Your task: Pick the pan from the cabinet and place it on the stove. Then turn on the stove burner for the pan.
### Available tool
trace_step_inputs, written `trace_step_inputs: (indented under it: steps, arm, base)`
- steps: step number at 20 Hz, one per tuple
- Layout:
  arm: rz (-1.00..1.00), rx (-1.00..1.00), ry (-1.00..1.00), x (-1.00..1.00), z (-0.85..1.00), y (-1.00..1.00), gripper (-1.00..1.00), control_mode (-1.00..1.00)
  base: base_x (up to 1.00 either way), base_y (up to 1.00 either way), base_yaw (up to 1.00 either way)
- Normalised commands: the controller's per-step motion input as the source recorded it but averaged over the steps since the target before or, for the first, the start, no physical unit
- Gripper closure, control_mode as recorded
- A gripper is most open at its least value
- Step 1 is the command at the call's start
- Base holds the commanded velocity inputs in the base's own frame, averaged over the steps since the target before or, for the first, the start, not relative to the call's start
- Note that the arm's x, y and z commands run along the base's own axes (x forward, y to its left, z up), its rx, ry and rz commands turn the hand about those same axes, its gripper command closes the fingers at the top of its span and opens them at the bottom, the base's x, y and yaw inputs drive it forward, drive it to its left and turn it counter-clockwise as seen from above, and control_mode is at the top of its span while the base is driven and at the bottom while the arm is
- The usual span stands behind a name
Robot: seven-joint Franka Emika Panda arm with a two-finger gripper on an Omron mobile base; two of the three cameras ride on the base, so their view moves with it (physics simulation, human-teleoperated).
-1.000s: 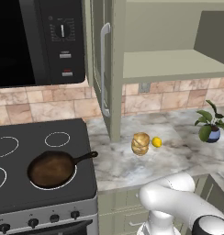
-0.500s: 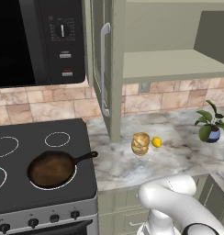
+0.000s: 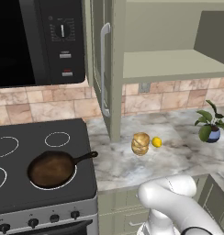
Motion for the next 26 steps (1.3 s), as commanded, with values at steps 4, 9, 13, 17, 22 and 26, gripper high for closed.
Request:
trace_step_inputs:
  steps: [4,9,13,17,22,26]
  arm:
    - [0.08,-0.01,0.0,0.01,0.0,-0.01,-1.0,-1.0]
    - [0.01,-0.02,0.0,-0.04,0.0,0.0,-1.0,-1.0]
    - [0.0,0.0,0.0,-0.07,0.01,-0.01,-1.0,-1.0]
    - [0.0,0.0,0.0,0.05,0.0,0.0,-1.0,-1.0]
    - [0.04,0.0,0.0,0.15,-0.02,0.07,-1.0,-1.0]
    - [0.05,0.0,0.0,0.24,-0.08,0.14,-1.0,-1.0]
  base:
    - [0.0,0.0,0.0]
    - [0.0,0.0,0.0]
    - [0.0,0.0,0.0]
    - [0.0,0.0,0.0]
    - [0.0,0.0,0.0]
    - [0.0,0.0,0.0]
